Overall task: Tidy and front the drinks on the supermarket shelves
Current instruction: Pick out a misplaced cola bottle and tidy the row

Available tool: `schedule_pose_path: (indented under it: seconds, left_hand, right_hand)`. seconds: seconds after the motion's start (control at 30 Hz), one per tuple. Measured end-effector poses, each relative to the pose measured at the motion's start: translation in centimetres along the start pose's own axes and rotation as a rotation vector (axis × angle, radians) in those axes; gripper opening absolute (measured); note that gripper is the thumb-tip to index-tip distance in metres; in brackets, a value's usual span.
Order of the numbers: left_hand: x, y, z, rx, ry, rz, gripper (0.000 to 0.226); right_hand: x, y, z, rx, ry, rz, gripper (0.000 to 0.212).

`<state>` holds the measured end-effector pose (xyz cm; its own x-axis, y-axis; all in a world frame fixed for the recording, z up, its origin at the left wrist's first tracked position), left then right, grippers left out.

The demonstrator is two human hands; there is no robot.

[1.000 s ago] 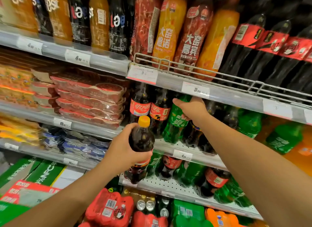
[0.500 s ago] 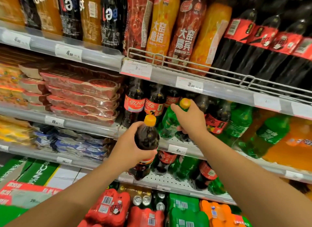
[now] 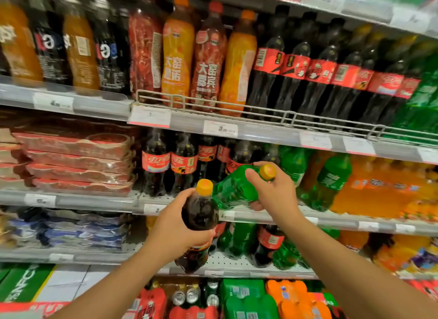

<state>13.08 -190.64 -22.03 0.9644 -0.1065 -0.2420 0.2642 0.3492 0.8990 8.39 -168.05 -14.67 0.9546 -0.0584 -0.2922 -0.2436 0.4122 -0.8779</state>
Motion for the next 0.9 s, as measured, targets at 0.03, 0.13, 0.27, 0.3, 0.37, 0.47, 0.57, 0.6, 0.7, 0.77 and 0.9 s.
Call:
schedule_pose_path:
  seconds: [0.03,0.13,0.27,0.3,0.37,0.47,0.57,0.6,0.7,0.77,0.9]
  left_hand:
    - [-0.1,0.3,-0.7,0.006,-0.017,-0.006,0.081]
    - [-0.3,1.4,-3.3,0.015,-0.075,-0.021,0.081]
    - [-0.7,3.3,-7.1,0.036,-0.116,-0.036,0.078]
    - [-0.9,3.8,-8.1,0.038,-0.122,-0.038,0.079]
    - [-1.2,4.8,-10.2,0.045,-0.139,-0.042,0.080]
    - [-1.7,6.1,-13.4,0.032,-0.152,-0.039,0.082]
    - [-2.2,7.2,-16.8,-0.004,-0.132,-0.030,0.085]
    - [-2.3,7.5,-18.1,-0.015,-0.123,-0.030,0.086]
    - [-2.4,8.5,-21.7,-0.036,-0.081,0.001,0.087]
    - [-2.3,9.5,-23.9,-0.045,-0.051,0.015,0.086]
    - [-2.4,10.9,-27.2,-0.073,0.024,0.024,0.081]
  right_hand:
    - [0.6,0.1,1.4,0.014,0.003,0.006,0.012]
    - [2.6,0.6,5.5,0.091,0.041,0.015,0.009]
    - [4.5,2.4,10.6,0.174,0.095,0.014,0.009]
    - [4.8,2.9,11.9,0.185,0.103,0.017,0.008]
    - [5.1,3.8,14.4,0.194,0.110,0.025,0.007]
    - [4.8,5.2,18.4,0.207,0.135,0.035,0.010]
    - [3.8,7.1,22.1,0.251,0.140,0.054,0.029]
    - [3.4,7.8,23.2,0.260,0.127,0.062,0.036]
    - [1.8,9.8,26.2,0.237,0.096,0.092,0.040]
    - [0.6,10.9,27.8,0.215,0.078,0.107,0.037]
    - [-2.1,12.1,29.7,0.161,-0.014,0.151,0.036]
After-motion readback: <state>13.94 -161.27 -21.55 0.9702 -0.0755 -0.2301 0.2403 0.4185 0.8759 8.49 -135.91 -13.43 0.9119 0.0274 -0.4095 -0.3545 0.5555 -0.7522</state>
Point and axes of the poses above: each hand's wrist, its own x-axis away from the middle knuckle, its own z-axis out of the back of the hand, y = z × x, the point moved 5 cm from there along -x, towards the middle knuckle, and after that the axes turned 3 degrees about -y, right-handed, at the moved point
